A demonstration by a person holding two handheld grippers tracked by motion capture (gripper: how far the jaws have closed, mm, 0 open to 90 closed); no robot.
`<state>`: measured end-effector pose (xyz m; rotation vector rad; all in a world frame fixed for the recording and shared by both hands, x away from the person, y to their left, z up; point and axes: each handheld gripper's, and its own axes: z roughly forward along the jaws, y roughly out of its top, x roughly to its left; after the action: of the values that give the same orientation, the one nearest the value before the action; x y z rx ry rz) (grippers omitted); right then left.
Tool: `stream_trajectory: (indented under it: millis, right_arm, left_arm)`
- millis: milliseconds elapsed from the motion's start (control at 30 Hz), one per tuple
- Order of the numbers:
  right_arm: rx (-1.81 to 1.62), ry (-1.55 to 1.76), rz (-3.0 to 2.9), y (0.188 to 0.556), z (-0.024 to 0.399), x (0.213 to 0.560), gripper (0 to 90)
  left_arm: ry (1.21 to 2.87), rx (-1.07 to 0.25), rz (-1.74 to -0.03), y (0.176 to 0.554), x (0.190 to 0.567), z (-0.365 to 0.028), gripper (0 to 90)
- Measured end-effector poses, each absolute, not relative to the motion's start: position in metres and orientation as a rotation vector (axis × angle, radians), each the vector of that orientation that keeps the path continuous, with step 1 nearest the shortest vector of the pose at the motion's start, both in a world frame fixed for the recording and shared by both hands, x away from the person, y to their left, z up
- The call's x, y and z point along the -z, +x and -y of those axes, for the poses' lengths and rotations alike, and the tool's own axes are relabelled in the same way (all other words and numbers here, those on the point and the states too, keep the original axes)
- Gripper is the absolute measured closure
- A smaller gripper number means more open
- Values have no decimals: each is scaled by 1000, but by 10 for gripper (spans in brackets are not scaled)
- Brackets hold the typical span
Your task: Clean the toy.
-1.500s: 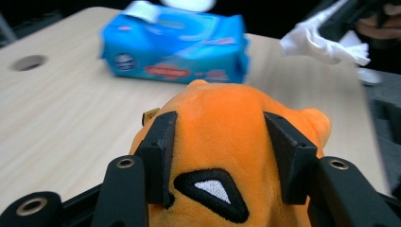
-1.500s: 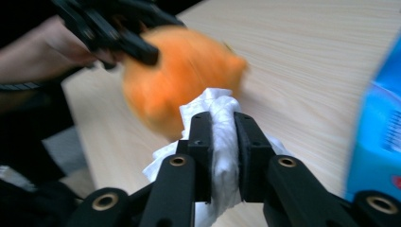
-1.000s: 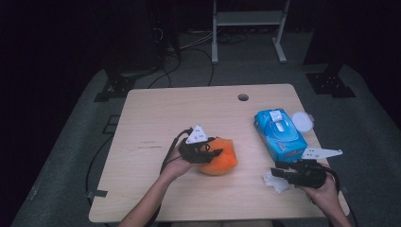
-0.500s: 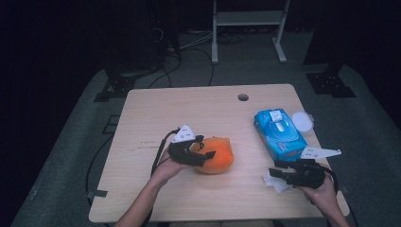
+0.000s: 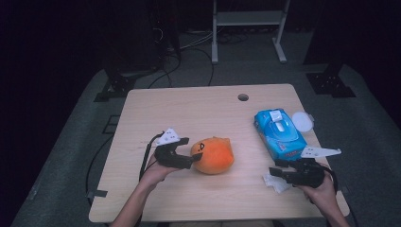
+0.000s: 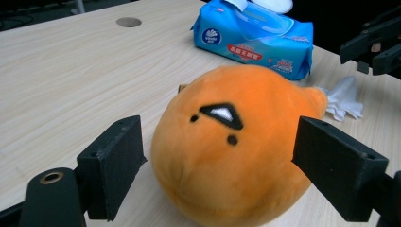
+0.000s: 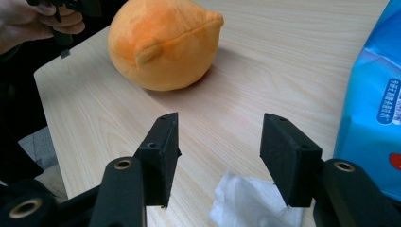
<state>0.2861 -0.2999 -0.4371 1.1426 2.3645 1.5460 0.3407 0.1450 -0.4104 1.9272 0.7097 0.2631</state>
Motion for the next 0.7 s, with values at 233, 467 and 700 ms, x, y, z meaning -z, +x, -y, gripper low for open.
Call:
stream_trajectory:
  millis: [233,467,700]
  right_arm:
    - [-1546,1145,-2366,287,299,438,457]
    - [-1542,1140,-2367,285,300,437,447]
    - [-1538,1146,-2368,286,300,438,443]
  left_arm:
    - [1925,-270,-743,339,417,-157,156]
    - [1923,-278,-783,334,426,-171,147]
    - [1928,-264,-837,329,440,-189,129]
